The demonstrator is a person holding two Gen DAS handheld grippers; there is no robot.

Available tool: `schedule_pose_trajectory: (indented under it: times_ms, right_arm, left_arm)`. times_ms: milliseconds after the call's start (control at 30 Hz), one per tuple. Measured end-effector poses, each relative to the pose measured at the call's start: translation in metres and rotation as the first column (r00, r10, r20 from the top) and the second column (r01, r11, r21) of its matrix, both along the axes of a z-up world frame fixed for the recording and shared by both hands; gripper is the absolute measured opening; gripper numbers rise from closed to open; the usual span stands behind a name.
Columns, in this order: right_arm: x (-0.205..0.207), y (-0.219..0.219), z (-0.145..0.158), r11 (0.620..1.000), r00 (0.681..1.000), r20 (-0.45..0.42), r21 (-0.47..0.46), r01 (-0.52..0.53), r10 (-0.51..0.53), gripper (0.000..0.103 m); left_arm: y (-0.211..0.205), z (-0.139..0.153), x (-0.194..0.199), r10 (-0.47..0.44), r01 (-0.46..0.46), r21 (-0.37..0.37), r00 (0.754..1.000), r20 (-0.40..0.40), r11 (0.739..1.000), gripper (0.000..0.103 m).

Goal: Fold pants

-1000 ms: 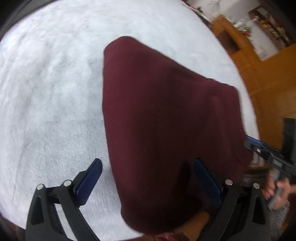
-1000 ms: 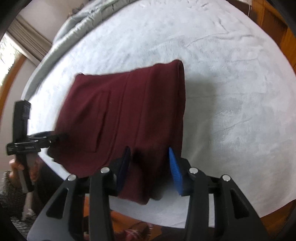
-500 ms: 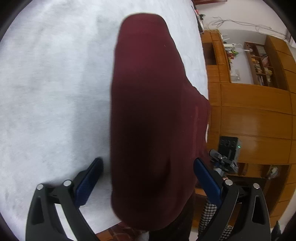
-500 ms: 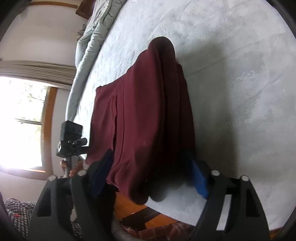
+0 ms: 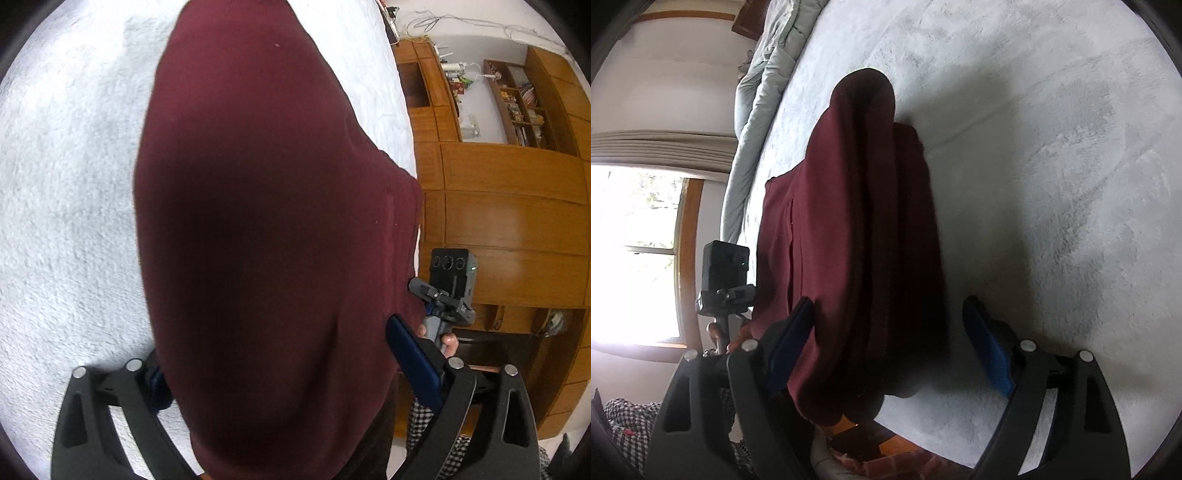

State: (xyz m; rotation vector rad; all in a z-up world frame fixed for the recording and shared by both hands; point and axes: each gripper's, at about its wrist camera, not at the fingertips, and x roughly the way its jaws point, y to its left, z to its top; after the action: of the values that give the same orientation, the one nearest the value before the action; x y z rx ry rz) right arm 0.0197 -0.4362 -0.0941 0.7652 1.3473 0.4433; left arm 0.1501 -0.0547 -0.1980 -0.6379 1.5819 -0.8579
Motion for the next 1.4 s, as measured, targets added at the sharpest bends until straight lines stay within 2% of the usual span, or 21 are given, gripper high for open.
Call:
schedule_pose_trajectory:
  times_ms: [167, 233, 333, 367, 400, 467, 500, 567, 633, 700, 767, 833, 933, 1033, 1167, 1400]
  right_arm:
    - [0.005, -0.003, -0.012, 0.997, 1.000, 0.007, 0.070, -0.022, 0.021, 0.086]
    - [0.011, -0.003, -0.013, 0.995, 0.999, 0.023, 0.091, -0.032, 0.030, 0.086]
    - [0.018, 0.001, -0.014, 0.997, 0.999, 0.007, 0.065, -0.048, 0.048, 0.085]
    - [0.018, 0.004, -0.012, 0.997, 0.998, 0.014, 0.045, -0.064, 0.064, 0.083]
    - [0.017, 0.008, -0.008, 0.996, 0.996, 0.023, 0.019, -0.084, 0.084, 0.070]
    - [0.013, 0.014, 0.000, 0.993, 0.993, 0.042, 0.011, -0.114, 0.114, 0.055]
    - [0.012, 0.013, 0.003, 0.992, 0.992, 0.050, 0.041, -0.119, 0.117, 0.048]
    - [0.011, 0.012, 0.003, 0.992, 0.993, 0.055, 0.056, -0.111, 0.108, 0.049]
    - [0.014, 0.013, -0.006, 0.992, 0.994, 0.031, 0.064, -0.108, 0.106, 0.059]
    - [0.017, 0.011, -0.020, 0.989, 0.996, 0.000, 0.119, -0.084, 0.084, 0.061]
    - [0.020, 0.016, -0.023, 0.990, 0.997, -0.001, 0.114, -0.083, 0.083, 0.059]
    - [0.016, 0.018, -0.017, 0.990, 0.996, 0.017, 0.111, -0.092, 0.091, 0.045]
    - [0.009, 0.023, -0.001, 0.989, 0.996, 0.045, 0.122, -0.081, 0.076, 0.038]
    - [0.000, 0.034, 0.023, 0.989, 0.990, 0.124, 0.121, -0.086, 0.071, 0.037]
    - [-0.003, 0.048, 0.054, 0.991, 0.980, 0.177, 0.085, -0.107, 0.091, 0.036]
    - [0.024, 0.063, 0.101, 0.990, 0.953, 0.274, 0.030, -0.140, 0.127, 0.036]
  left_arm:
    - [0.012, -0.004, 0.002, 0.076, -0.076, -0.004, 0.995, -0.065, 0.997, 0.076]
    - [0.015, -0.006, 0.003, 0.098, -0.099, -0.017, 0.992, -0.084, 0.995, 0.073]
    - [0.016, -0.005, 0.001, 0.095, -0.095, 0.008, 0.993, -0.074, 0.995, 0.067]
    - [0.015, -0.003, 0.000, 0.095, -0.094, 0.021, 0.993, -0.065, 0.995, 0.065]
    - [0.014, -0.002, -0.001, 0.097, -0.095, 0.023, 0.993, -0.061, 0.995, 0.061]
    - [0.015, 0.000, -0.004, 0.110, -0.109, 0.020, 0.992, -0.062, 0.994, 0.055]
    - [0.017, 0.001, -0.005, 0.118, -0.118, 0.014, 0.991, -0.066, 0.993, 0.053]
    - [0.018, 0.001, -0.006, 0.128, -0.128, 0.006, 0.989, -0.068, 0.992, 0.052]
    - [0.016, -0.004, -0.006, 0.128, -0.129, -0.003, 0.988, -0.080, 0.992, 0.058]
    - [0.015, -0.009, -0.003, 0.142, -0.144, -0.010, 0.984, -0.108, 0.989, 0.059]
    - [0.013, -0.008, -0.002, 0.144, -0.145, 0.003, 0.984, -0.104, 0.989, 0.058]
    - [0.010, -0.001, -0.004, 0.143, -0.142, 0.020, 0.987, -0.079, 0.990, 0.049]
    - [0.010, 0.010, -0.011, 0.167, -0.168, -0.012, 0.984, -0.067, 0.986, 0.035]
    - [0.009, 0.022, -0.014, 0.176, -0.176, -0.021, 0.984, -0.025, 0.984, 0.033]
    - [0.007, 0.050, -0.017, 0.205, -0.201, -0.094, 0.978, 0.031, 0.975, 0.033]
    - [0.012, 0.101, 0.011, 0.240, -0.215, -0.159, 0.958, 0.156, 0.963, 0.033]
